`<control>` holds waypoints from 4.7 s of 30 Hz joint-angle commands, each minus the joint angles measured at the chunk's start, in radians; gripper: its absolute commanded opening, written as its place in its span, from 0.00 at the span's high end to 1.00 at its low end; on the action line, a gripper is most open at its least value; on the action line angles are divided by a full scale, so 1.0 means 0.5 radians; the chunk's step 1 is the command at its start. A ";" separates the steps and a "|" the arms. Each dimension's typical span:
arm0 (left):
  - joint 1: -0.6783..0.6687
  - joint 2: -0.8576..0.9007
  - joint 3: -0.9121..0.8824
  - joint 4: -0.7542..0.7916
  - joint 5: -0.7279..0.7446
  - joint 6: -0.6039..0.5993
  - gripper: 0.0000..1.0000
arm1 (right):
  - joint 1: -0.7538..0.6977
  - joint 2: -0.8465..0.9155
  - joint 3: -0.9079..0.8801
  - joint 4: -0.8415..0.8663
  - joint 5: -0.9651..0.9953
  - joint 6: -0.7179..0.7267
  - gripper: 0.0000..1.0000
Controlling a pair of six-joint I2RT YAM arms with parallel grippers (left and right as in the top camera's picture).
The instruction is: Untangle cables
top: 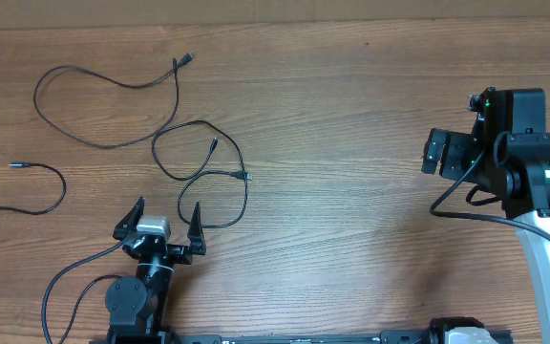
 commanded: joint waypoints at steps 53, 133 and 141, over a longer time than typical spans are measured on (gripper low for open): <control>0.020 -0.024 -0.007 -0.010 -0.014 -0.006 0.00 | 0.004 -2.396 -2.647 2.657 -0.518 0.052 0.00; 0.020 -0.024 -0.007 -0.010 -0.015 -0.006 0.00 | 0.008 -2.473 -2.647 2.223 -0.369 -0.533 0.00; 0.020 -0.024 -0.007 -0.010 -0.015 -0.006 0.00 | 0.008 -2.473 -2.647 2.223 -0.369 -0.533 0.00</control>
